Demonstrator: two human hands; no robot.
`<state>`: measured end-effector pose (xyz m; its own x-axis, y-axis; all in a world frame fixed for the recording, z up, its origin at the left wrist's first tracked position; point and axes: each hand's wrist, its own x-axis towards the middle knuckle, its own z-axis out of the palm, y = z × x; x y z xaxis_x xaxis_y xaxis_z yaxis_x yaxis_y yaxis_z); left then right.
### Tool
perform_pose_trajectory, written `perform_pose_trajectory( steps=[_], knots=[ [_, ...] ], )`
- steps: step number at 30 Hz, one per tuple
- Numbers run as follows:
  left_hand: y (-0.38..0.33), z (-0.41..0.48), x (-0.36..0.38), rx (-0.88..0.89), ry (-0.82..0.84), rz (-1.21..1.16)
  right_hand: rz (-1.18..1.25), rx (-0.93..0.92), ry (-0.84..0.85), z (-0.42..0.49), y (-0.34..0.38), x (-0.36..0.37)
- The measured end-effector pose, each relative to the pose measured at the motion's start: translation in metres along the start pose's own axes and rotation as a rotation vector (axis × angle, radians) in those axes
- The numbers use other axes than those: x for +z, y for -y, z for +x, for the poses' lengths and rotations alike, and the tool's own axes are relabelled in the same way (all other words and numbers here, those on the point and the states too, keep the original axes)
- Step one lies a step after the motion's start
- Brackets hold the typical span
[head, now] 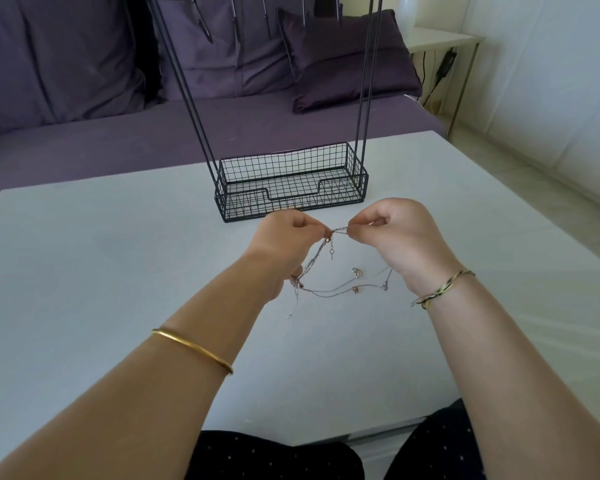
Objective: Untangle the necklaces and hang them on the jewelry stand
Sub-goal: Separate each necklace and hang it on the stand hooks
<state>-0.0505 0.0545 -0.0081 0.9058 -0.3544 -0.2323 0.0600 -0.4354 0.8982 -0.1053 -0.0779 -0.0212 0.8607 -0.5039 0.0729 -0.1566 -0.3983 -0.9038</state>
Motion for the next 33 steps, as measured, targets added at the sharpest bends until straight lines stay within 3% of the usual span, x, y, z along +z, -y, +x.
perform_pose_trajectory(
  steps=[9, 22, 27, 33],
  knots=[
    [-0.0009, -0.0017, 0.0024, -0.038, 0.059, -0.056, -0.158, -0.054, 0.032, -0.0009, 0.0004, 0.0023],
    [-0.0014, -0.0027, -0.0006, -0.030, 0.071, -0.023, -0.172, -0.103, -0.061, 0.0029, -0.0049, 0.0010],
    [-0.0034, -0.0019, -0.0011, -0.067, 0.095, -0.118, -0.172, -0.087, -0.093, 0.0043, -0.0063, 0.0010],
    [-0.0032, -0.0019, 0.0003, -0.057, 0.109, -0.088, -0.079, -0.050, -0.091, 0.0051, -0.0033, 0.0008]
  ],
)
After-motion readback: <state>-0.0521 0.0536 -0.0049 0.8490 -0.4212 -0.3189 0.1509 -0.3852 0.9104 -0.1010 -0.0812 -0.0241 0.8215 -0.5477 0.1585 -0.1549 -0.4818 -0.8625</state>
